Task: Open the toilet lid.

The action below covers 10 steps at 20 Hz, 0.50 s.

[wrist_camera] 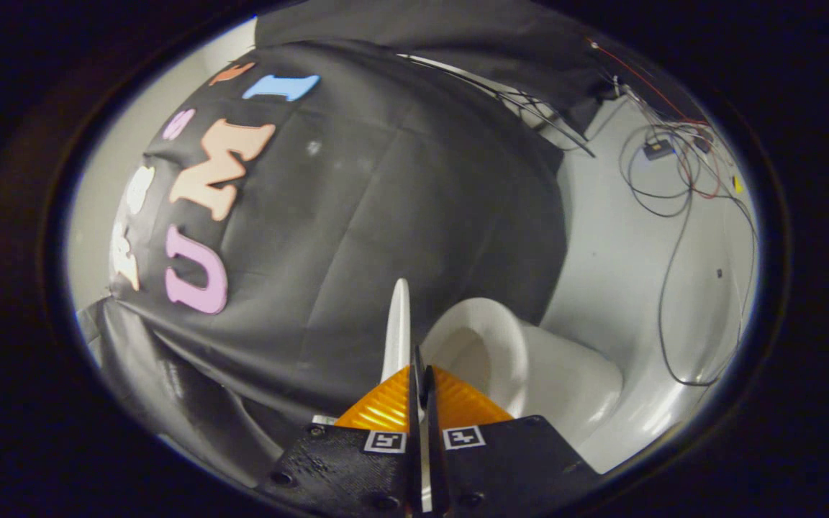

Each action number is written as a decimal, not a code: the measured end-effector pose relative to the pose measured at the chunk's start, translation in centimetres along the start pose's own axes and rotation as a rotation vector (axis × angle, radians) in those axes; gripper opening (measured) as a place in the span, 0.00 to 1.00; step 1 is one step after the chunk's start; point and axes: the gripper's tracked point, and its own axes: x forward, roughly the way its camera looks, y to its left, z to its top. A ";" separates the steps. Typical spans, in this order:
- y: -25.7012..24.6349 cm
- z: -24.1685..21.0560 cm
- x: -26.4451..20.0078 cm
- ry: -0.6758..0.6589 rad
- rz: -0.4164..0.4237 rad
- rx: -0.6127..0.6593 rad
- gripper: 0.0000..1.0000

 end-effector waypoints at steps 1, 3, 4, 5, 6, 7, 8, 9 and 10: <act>1.9 0.0 0.2 -0.006 0.023 -0.026 0.04; 5.3 -0.4 0.5 -0.006 0.046 -0.100 0.05; 7.7 -0.8 0.6 -0.007 0.070 -0.134 0.06; 9.8 -1.1 0.7 -0.011 0.093 -0.167 0.06; 11.6 -1.6 0.8 -0.005 0.109 -0.197 0.08; 13.2 -2.2 0.8 -0.004 0.114 -0.234 0.10; 14.5 -2.6 0.9 0.004 0.114 -0.270 0.10; 16.2 -3.4 1.0 0.010 0.117 -0.298 0.10; 17.6 -4.1 1.0 0.014 0.127 -0.327 0.10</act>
